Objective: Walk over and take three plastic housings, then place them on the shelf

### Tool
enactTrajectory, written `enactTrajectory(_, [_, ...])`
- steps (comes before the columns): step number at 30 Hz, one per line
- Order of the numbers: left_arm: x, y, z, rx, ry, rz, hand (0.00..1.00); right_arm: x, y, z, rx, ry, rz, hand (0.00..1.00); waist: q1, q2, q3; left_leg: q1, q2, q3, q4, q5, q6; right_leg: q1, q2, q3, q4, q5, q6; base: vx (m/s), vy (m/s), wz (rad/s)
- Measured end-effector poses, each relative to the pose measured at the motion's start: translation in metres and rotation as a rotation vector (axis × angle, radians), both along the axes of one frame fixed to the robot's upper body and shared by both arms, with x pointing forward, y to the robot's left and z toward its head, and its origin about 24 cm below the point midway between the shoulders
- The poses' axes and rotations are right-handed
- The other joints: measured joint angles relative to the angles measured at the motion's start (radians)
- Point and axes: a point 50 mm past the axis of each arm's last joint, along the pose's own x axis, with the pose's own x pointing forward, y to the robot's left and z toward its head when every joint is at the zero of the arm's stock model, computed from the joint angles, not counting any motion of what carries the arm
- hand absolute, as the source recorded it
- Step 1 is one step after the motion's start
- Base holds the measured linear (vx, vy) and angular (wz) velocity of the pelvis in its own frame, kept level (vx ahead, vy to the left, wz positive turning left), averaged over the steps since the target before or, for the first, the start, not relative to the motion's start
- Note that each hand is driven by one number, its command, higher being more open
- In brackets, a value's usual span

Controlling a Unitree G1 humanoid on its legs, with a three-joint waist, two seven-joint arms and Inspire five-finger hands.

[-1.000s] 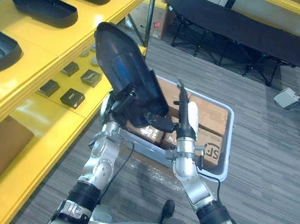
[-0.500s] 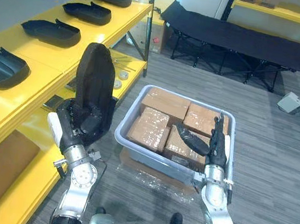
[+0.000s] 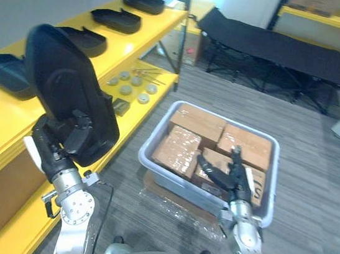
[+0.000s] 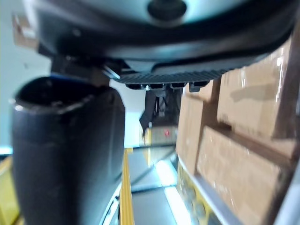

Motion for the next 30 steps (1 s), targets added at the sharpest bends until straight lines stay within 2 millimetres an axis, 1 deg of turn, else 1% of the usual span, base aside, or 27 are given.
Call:
enactTrajectory(1, [-0.003, 0.003, 0.002, 0.006, -0.005, 0.015, 0.0, 0.002, 0.007, 0.0, 0.004, 0.002, 0.034, 1.0, 0.011, 0.002, -0.001, -0.001, -0.001, -0.013, 0.0, 0.001, 0.0, 0.008, 0.0, -0.013, 0.0, -0.003, 0.002, 0.02, -0.002, 0.54])
enactTrajectory(3, [-0.016, 0.016, 0.009, 0.039, -0.019, 0.078, 0.0, 0.01, 0.028, 0.004, 0.006, -0.024, 0.142, 1.0, 0.052, 0.004, -0.005, -0.012, -0.005, -0.063, 0.0, 0.002, 0.002, 0.038, -0.002, -0.066, 0.0, -0.016, 0.007, 0.02, -0.004, 0.62])
enactTrajectory(4, [-0.021, 0.02, 0.01, 0.046, -0.02, 0.096, 0.0, 0.012, 0.033, 0.006, -0.002, -0.035, 0.167, 1.0, 0.059, 0.003, -0.009, -0.018, -0.007, -0.077, 0.0, 0.003, 0.003, 0.042, -0.003, -0.081, 0.0, -0.019, 0.008, 0.01, -0.002, 0.59])
enactTrajectory(5, [-0.027, 0.026, 0.012, 0.049, -0.023, 0.119, 0.0, 0.015, 0.039, 0.01, -0.012, -0.053, 0.199, 1.0, 0.076, 0.003, -0.009, -0.022, -0.011, -0.098, 0.0, 0.004, 0.005, 0.052, -0.004, -0.1, 0.0, -0.024, 0.011, 0.01, 0.005, 0.63])
enactTrajectory(6, [-0.038, 0.035, 0.012, 0.052, -0.019, 0.162, 0.0, 0.019, 0.046, 0.014, -0.032, -0.078, 0.237, 1.0, 0.1, 0.0, -0.018, -0.032, -0.019, -0.126, 0.0, 0.006, 0.006, 0.06, -0.009, -0.128, 0.0, -0.031, 0.014, 0.01, 0.007, 0.59])
enactTrajectory(7, [-0.043, 0.038, 0.013, 0.059, -0.013, 0.179, 0.0, 0.02, 0.047, 0.016, -0.039, -0.087, 0.245, 1.0, 0.11, -0.002, -0.021, -0.036, -0.022, -0.136, 0.0, 0.006, 0.007, 0.065, -0.01, -0.139, 0.0, -0.033, 0.016, 0.02, 0.004, 0.66])
enactTrajectory(8, [-0.052, 0.043, 0.013, 0.057, -0.006, 0.205, 0.0, 0.023, 0.048, 0.018, -0.054, -0.1, 0.255, 1.0, 0.121, -0.007, -0.023, -0.041, -0.03, -0.166, 0.0, 0.006, 0.007, 0.081, -0.013, -0.16, 0.0, -0.042, 0.021, 0.02, -0.001, 0.55])
enactTrajectory(9, [-0.055, 0.045, 0.013, 0.049, -0.005, 0.208, 0.0, 0.024, 0.048, 0.018, -0.063, -0.104, 0.253, 1.0, 0.125, -0.009, -0.025, -0.047, -0.034, -0.184, 0.0, 0.006, 0.007, 0.09, -0.013, -0.17, 0.001, -0.048, 0.023, 0.03, -0.025, 0.83])
enactTrajectory(10, [-0.062, 0.049, 0.012, 0.035, -0.007, 0.204, 0.0, 0.024, 0.046, 0.018, -0.075, -0.106, 0.244, 1.0, 0.127, -0.009, -0.031, -0.062, -0.041, -0.229, 0.0, 0.01, 0.01, 0.099, -0.012, -0.18, 0.016, -0.079, 0.028, 0.05, -0.034, 0.93])
enactTrajectory(12, [-0.064, 0.05, 0.01, -0.029, -0.036, 0.16, 0.0, 0.025, 0.04, 0.018, -0.086, -0.104, 0.192, 1.0, 0.126, -0.015, -0.028, -0.071, -0.047, -0.309, -0.004, 0.022, 0.004, 0.121, 0.0, -0.184, 0.063, -0.141, 0.028, 0.05, -0.063, 1.11])
enactTrajectory(13, [-0.064, 0.05, 0.008, -0.05, -0.044, 0.148, 0.0, 0.025, 0.038, 0.017, -0.088, -0.102, 0.178, 1.0, 0.128, -0.016, -0.028, -0.071, -0.048, -0.325, -0.005, 0.024, 0.002, 0.126, 0.0, -0.191, 0.075, -0.154, 0.028, 0.05, -0.083, 0.85])
enactTrajectory(14, [-0.067, 0.05, 0.006, -0.073, -0.045, 0.142, 0.0, 0.025, 0.035, 0.017, -0.091, -0.103, 0.158, 1.0, 0.13, -0.015, -0.028, -0.07, -0.048, -0.344, -0.003, 0.029, -0.006, 0.135, 0.0, -0.206, 0.097, -0.172, 0.029, 0.04, -0.061, 0.53])
enactTrajectory(16, [-0.071, 0.049, 0.004, -0.075, -0.022, 0.131, 0.0, 0.026, 0.032, 0.017, -0.081, -0.099, 0.134, 1.0, 0.129, -0.011, -0.025, -0.07, -0.047, -0.361, 0.0, 0.033, -0.007, 0.145, 0.002, -0.222, 0.114, -0.187, 0.03, 0.04, -0.049, 0.34])
enactTrajectory(19, [-0.072, 0.047, 0.001, -0.076, -0.008, 0.088, 0.0, 0.025, 0.021, 0.015, -0.098, -0.088, 0.094, 1.0, 0.124, 0.005, -0.015, -0.088, -0.05, -0.386, 0.011, 0.043, -0.004, 0.154, 0.002, -0.245, 0.153, -0.22, 0.026, 0.02, -0.045, 0.38])
enactTrajectory(20, [-0.071, 0.045, 0.001, -0.074, -0.007, 0.067, 0.0, 0.024, 0.017, 0.014, -0.101, -0.082, 0.082, 1.0, 0.11, 0.008, -0.009, -0.101, -0.053, -0.379, 0.013, 0.055, 0.008, 0.154, 0.001, -0.255, 0.17, -0.236, 0.023, -0.05, -0.042, 0.88])
enactTrajectory(21, [-0.068, 0.043, 0.001, -0.074, -0.007, 0.03, 0.0, 0.02, 0.012, 0.011, -0.101, -0.068, 0.054, 1.0, 0.083, 0.006, -0.005, -0.124, -0.053, -0.324, -0.003, 0.058, 0.107, 0.158, 0.0, -0.285, 0.186, -0.255, 0.016, -0.06, -0.043, 1.02])
enactTrajectory(22, [-0.067, 0.041, 0.001, -0.073, -0.007, 0.005, 0.0, 0.018, 0.009, 0.009, -0.103, -0.059, 0.038, 1.0, 0.071, 0.003, 0.0, -0.133, -0.045, -0.264, -0.009, 0.062, 0.19, 0.166, 0.0, -0.306, 0.185, -0.258, 0.011, -0.06, -0.038, 1.36])
enactTrajectory(23, [-0.062, 0.035, 0.0, -0.08, -0.012, -0.05, 0.0, 0.015, 0.0, 0.007, -0.124, -0.05, 0.002, 1.0, 0.054, 0.012, 0.022, -0.145, -0.02, -0.148, -0.006, 0.073, 0.244, 0.192, 0.002, -0.344, 0.187, -0.252, 0.018, -0.04, 0.011, 1.38])
enactTrajectory(24, [-0.057, 0.027, -0.001, -0.094, -0.014, -0.108, 0.0, 0.011, -0.012, 0.005, -0.144, -0.041, -0.04, 1.0, 0.044, 0.028, 0.046, -0.149, -0.006, -0.086, -0.002, 0.089, 0.223, 0.216, 0.002, -0.36, 0.195, -0.265, 0.025, -0.07, 0.059, 1.36])
enactTrajectory(25, [-0.055, 0.021, -0.003, -0.107, -0.01, -0.143, 0.0, 0.006, -0.022, 0.003, -0.161, -0.026, -0.073, 1.0, 0.045, 0.05, 0.056, -0.155, -0.003, -0.08, -0.002, 0.106, 0.182, 0.226, 0.001, -0.38, 0.2, -0.28, 0.033, -0.07, 0.087, 0.9])
enactTrajectory(26, [-0.056, 0.019, -0.004, -0.113, -0.004, -0.157, 0.0, 0.003, -0.028, 0.001, -0.169, -0.015, -0.095, 1.0, 0.048, 0.054, 0.062, -0.16, -0.002, -0.08, -0.003, 0.112, 0.157, 0.226, -0.001, -0.388, 0.2, -0.29, 0.03, -0.08, 0.106, 0.51])
enactTrajectory(27, [-0.058, 0.019, -0.005, -0.112, 0.006, -0.157, 0.0, -0.001, -0.033, -0.002, -0.167, 0.001, -0.122, 1.0, 0.052, 0.066, 0.063, -0.169, -0.007, -0.069, -0.003, 0.11, 0.131, 0.224, -0.015, -0.392, 0.196, -0.296, 0.039, -0.03, 0.099, 0.25])
enactTrajectory(28, [-0.061, 0.022, -0.005, -0.111, 0.01, -0.141, 0.0, -0.003, -0.033, -0.003, -0.159, 0.007, -0.13, 1.0, 0.052, 0.067, 0.063, -0.171, -0.013, -0.054, 0.001, 0.111, 0.127, 0.222, -0.024, -0.388, 0.195, -0.298, 0.042, 0.01, 0.109, 0.07])
enactTrajectory(29, [-0.064, 0.026, -0.005, -0.11, 0.011, -0.12, 0.0, -0.004, -0.03, -0.003, -0.147, 0.009, -0.131, 1.0, 0.052, 0.065, 0.064, -0.17, -0.019, -0.053, 0.009, 0.122, 0.113, 0.223, -0.027, -0.378, 0.192, -0.297, 0.045, 0.07, 0.064, -0.18])
enactTrajectory(30, [-0.068, 0.03, -0.003, -0.109, 0.005, -0.1, 0.0, -0.003, -0.025, -0.003, -0.133, 0.009, -0.125, 1.0, 0.056, 0.057, 0.063, -0.167, -0.026, -0.053, 0.022, 0.152, 0.082, 0.228, -0.033, -0.366, 0.191, -0.293, 0.05, 0.13, 0.058, -0.19])
